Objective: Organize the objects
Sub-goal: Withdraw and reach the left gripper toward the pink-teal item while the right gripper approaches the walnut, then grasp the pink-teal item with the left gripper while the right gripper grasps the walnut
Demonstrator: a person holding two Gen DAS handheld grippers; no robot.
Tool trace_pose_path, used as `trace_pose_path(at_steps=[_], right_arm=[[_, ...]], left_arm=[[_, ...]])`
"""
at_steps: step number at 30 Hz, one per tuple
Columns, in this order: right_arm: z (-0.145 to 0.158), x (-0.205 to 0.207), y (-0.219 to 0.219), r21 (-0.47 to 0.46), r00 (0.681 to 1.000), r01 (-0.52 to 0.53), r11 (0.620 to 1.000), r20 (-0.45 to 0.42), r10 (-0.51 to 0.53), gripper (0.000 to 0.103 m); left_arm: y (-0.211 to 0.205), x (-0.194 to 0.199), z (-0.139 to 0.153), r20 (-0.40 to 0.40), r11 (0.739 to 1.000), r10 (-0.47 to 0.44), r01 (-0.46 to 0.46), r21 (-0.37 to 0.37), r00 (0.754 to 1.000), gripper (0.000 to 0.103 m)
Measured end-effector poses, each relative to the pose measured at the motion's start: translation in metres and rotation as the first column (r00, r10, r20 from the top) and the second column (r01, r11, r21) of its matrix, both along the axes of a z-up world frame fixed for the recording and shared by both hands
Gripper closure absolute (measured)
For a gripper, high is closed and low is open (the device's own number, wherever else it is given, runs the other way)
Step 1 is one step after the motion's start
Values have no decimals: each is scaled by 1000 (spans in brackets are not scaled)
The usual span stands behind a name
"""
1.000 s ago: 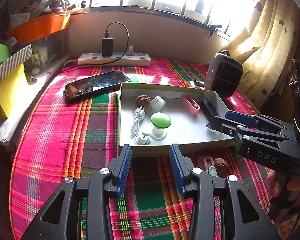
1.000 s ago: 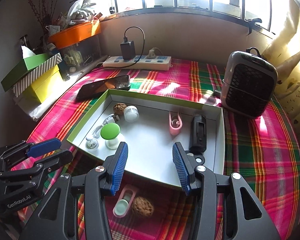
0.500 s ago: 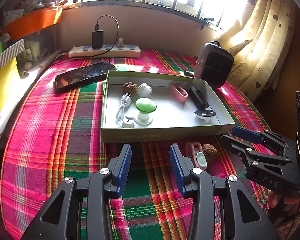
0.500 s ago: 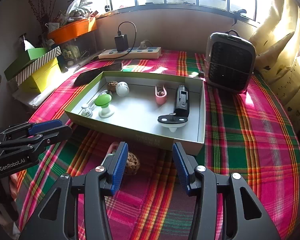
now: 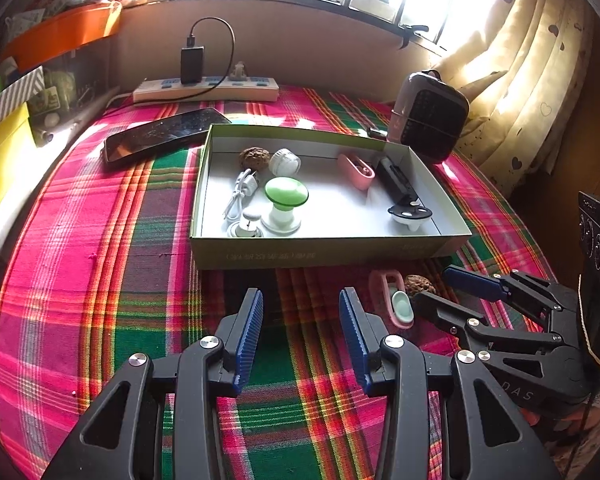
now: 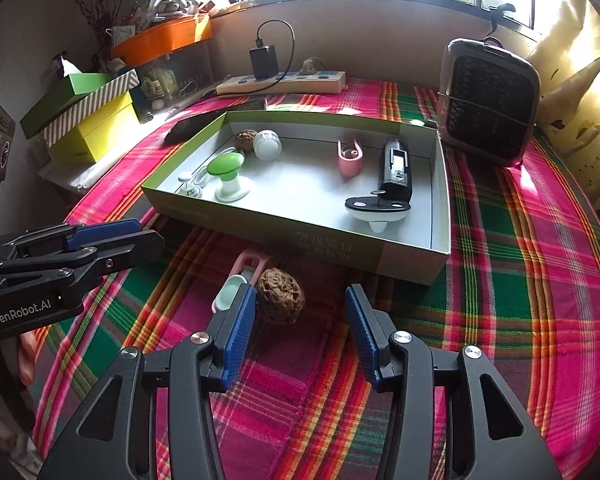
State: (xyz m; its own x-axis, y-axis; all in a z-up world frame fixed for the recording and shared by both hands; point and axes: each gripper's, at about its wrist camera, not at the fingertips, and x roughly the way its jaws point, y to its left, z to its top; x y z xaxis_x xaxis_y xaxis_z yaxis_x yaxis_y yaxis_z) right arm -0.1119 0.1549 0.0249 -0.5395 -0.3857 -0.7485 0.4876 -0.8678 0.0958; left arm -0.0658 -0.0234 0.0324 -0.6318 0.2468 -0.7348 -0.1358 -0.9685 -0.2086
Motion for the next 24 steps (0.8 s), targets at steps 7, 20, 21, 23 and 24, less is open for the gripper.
trace_pose_path(at_steps=[7,20,21,23,24], right_arm=[[-7,-6,-8,28,1000,-10,1000,11,10,55],[-10,-10,-9,67,1000,-1,998,0,2,55],[-10,-9,-8,68,1000,-2,998,-1,2,55],[-10,-10,-6,71,1000,6,997,-5,-6,63],[-10,-10,-5,74,1000,9,997,-7,-8,65]], left_arm=[[1,-2,-2,9,1000,1,-1,-1,1000,65],[8,-7,-6,26,1000,-28,28,14,999,65],[9,-7,-6,26,999,-32,31,19,999,65],[11,-8,-6,31,999,-38,37,25,999,65],[12,-9,-6,32,999,-42,41,25,999,64]])
